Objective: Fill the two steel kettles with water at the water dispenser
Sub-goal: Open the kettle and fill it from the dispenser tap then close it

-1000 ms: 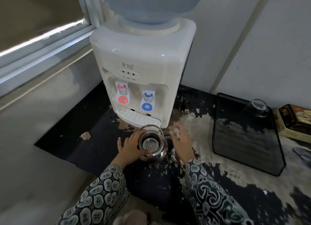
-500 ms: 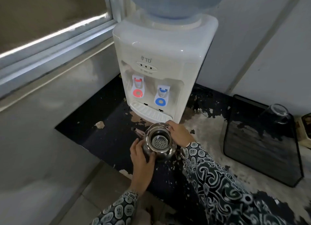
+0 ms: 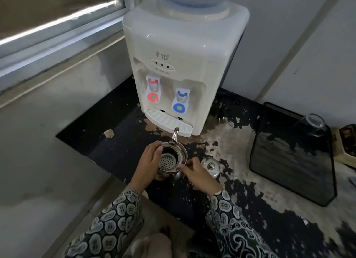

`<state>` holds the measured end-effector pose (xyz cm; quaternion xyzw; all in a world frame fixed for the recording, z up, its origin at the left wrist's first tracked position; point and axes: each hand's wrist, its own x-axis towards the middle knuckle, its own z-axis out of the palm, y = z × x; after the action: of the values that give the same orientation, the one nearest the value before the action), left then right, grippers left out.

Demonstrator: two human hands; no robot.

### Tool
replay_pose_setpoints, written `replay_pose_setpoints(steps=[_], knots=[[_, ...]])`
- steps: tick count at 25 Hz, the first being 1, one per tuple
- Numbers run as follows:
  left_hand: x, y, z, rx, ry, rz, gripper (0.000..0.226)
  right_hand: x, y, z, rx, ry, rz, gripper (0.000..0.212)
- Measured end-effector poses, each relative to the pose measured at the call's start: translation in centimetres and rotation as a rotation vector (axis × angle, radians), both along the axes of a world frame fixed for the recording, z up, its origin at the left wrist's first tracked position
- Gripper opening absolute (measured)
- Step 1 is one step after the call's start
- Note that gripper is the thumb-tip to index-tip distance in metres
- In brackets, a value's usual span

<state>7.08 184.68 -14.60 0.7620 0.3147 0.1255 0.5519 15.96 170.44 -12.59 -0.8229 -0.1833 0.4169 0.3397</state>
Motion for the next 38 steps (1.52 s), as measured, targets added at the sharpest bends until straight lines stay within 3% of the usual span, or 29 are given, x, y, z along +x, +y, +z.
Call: replay_pose_setpoints(steps=[4,7,10,13,18,22,25,29,32,38], knots=[[-1.7,-3.6,-0.5,0.230,0.058,0.107,0.065,1.1,0.0,0.2,0.231,-0.414,0.117,0.072],[-3.0,-7.6,-0.9,0.058,0.033,0.202,0.083,2.6,1.4,0.2,0.239,-0.568,0.367,0.061],[-2.7,-7.5,-1.3,-0.124,0.025,0.189,0.081,3.9,2.6,-0.3,0.086,-0.647,0.561,0.052],[-3.4,-4.7,-2.1,-0.083,-0.024,0.105,0.073,4.2,2.6,-1.1,-0.017,-0.689,0.604,0.054],[-3.7,1.7,-2.7,0.012,0.054,-0.174,0.068,3.5,1.0,-2.4,-0.043,-0.825,0.633,0.086],[-3.3,2.3,-2.2,0.018,0.021,-0.218,0.074,3.4,0.8,-3.1,-0.096,-0.993,0.753,0.076],[-4.1,-0.9,-2.6,0.051,-0.060,-0.141,0.080,3.3,1.1,-2.9,-0.009,-0.996,0.725,0.061],[-3.3,-2.8,-3.0,0.182,-0.006,-0.141,0.096,2.9,0.9,-3.0,0.141,-0.846,0.651,0.048],[-2.0,-1.8,-2.3,0.261,0.002,-0.118,0.097,3.1,1.4,-2.6,0.135,-0.753,0.576,0.049],[-0.2,-0.5,-2.0,0.392,-0.012,-0.050,0.096,3.0,2.7,-1.9,0.051,-0.771,0.591,0.057]])
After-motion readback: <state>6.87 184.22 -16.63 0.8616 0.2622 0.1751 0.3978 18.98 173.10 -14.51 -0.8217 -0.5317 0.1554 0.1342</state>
